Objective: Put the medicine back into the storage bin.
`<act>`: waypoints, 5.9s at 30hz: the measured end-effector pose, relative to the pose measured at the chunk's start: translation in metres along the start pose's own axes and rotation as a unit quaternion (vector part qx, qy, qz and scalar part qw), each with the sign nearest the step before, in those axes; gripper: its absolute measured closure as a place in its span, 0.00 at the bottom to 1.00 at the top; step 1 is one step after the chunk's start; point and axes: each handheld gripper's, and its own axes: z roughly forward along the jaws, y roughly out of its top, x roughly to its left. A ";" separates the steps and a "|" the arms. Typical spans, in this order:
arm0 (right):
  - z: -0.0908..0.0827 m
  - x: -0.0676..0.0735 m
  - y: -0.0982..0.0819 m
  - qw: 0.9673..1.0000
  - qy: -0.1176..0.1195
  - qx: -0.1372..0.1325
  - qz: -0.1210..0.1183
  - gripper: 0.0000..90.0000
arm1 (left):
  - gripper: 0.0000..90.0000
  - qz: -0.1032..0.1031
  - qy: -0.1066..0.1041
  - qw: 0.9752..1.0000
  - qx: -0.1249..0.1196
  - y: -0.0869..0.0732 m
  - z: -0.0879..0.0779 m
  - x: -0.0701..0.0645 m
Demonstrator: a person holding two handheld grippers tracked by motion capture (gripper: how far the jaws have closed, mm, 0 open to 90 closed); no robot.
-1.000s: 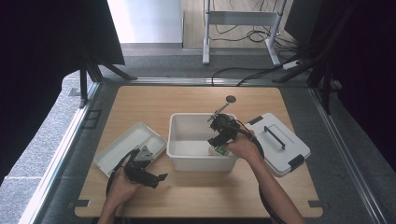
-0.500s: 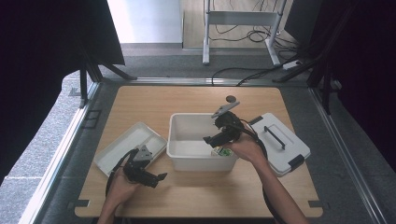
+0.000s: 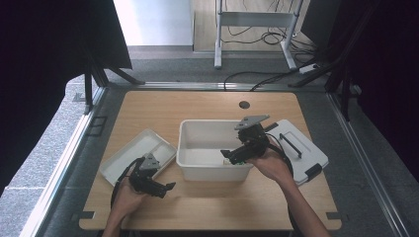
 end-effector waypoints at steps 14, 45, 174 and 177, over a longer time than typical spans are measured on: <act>-0.050 -0.001 -0.035 1.000 -0.009 -0.026 0.005 0.00 | 0.00 -0.011 0.000 1.000 0.001 -0.002 -0.003 0.003; -0.026 0.007 -0.147 0.999 -0.033 -0.015 0.035 0.01 | 0.01 -0.026 0.020 0.999 -0.002 -0.003 -0.015 0.025; 0.011 0.007 -0.201 0.996 -0.051 0.022 0.074 0.00 | 0.99 0.268 -0.159 0.950 0.033 0.206 -0.033 0.048; 0.011 0.007 -0.201 0.996 -0.051 0.022 0.074 0.00 | 0.99 0.279 -0.167 0.945 0.036 0.214 -0.022 0.040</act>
